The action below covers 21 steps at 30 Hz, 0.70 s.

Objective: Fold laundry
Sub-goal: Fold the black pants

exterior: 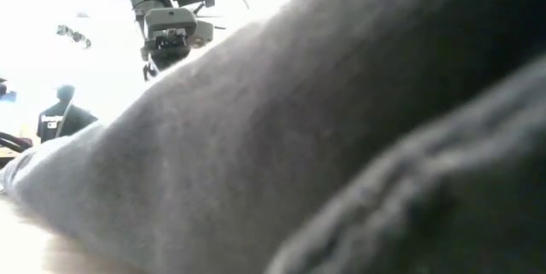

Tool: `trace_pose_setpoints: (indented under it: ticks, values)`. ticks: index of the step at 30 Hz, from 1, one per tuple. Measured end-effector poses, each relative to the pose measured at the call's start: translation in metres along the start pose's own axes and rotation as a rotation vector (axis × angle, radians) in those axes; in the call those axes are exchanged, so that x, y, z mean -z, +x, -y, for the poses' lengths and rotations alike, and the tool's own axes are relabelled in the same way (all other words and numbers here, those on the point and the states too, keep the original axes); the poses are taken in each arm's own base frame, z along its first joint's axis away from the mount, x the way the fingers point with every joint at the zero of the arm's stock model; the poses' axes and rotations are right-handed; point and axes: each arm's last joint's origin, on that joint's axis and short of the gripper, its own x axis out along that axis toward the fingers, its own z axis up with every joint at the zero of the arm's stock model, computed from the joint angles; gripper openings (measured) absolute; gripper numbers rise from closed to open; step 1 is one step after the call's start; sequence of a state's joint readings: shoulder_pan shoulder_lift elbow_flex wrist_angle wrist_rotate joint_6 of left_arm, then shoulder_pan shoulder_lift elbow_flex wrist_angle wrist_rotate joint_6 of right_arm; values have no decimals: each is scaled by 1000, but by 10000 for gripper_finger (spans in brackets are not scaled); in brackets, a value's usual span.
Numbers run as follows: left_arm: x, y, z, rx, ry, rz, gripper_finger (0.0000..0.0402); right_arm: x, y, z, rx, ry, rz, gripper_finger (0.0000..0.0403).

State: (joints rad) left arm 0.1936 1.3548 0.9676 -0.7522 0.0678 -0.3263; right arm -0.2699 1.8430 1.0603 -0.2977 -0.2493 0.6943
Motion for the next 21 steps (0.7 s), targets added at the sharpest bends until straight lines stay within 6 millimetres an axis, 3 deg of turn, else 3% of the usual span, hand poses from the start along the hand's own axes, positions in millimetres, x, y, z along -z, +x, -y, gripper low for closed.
trace_pose_setpoints:
  ticks: [4,10,15,21]
  values:
    - [1,0,2,4,-6,0,105,-11,-16,-20,-240,-118,62,19]
    - [-11,-1,6,41,-1,126,105,-18,-33,-25,-223,-184,194,12]
    - [-31,-5,2,61,35,316,106,-20,-38,-32,-276,-351,248,12]
    - [-35,-7,-10,27,64,332,126,-16,-50,-45,-322,-544,307,12]
